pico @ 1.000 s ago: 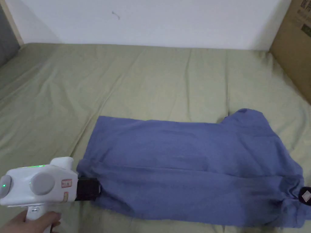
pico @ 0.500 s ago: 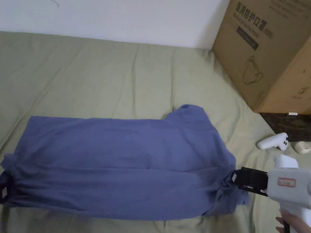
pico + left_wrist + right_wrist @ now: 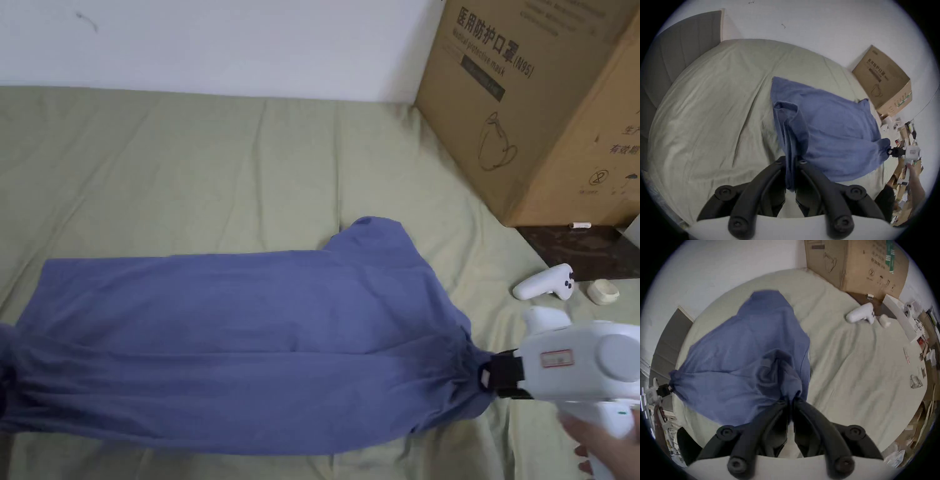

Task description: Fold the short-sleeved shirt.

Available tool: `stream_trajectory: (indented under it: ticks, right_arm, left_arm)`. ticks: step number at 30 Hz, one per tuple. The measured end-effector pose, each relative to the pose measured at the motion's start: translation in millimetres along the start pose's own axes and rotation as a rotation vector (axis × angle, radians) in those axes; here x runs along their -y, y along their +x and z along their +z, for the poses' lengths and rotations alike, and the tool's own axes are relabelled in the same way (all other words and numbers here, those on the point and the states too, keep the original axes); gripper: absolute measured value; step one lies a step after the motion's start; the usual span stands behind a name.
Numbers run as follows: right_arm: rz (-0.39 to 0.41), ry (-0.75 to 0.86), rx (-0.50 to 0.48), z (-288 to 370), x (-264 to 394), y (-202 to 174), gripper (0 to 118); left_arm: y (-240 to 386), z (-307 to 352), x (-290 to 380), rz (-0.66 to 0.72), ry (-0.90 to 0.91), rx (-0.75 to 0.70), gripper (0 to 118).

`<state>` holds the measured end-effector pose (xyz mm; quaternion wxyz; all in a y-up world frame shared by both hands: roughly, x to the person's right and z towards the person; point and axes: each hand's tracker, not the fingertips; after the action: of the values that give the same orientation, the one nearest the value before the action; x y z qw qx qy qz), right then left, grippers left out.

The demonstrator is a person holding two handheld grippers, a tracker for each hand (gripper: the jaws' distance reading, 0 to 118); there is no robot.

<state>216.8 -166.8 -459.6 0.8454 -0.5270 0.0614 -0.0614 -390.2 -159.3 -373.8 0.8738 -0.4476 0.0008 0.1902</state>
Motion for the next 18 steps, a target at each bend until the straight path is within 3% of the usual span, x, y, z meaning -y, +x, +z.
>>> stream_trajectory:
  ticks: [7,10,14,16,17,18]
  right_arm:
    - [-0.007,0.031,-0.032,58.8,25.2,25.1,4]
    - [-0.045,-0.054,-0.057,59.4,55.9,45.0,4]
    - [-0.085,-0.145,-0.047,36.5,91.2,59.9,4]
    - [-0.106,-0.156,-0.013,29.2,100.7,58.3,13]
    - [-0.074,-0.123,0.037,30.8,104.9,50.0,30]
    - [-0.017,-0.085,0.073,35.3,105.6,42.3,69]
  left_arm:
    - [1.7,56.0,16.5,-0.075,-0.017,-0.026,9]
    - [-17.3,66.6,47.8,-0.014,-0.088,-0.046,9]
    - [-40.4,57.4,91.8,0.078,-0.169,0.041,12]
    - [-40.4,52.7,104.0,0.114,-0.195,0.030,30]
    - [-38.8,53.8,106.8,0.105,-0.182,0.007,49]
    - [-37.1,57.6,107.8,0.094,-0.161,-0.011,87]
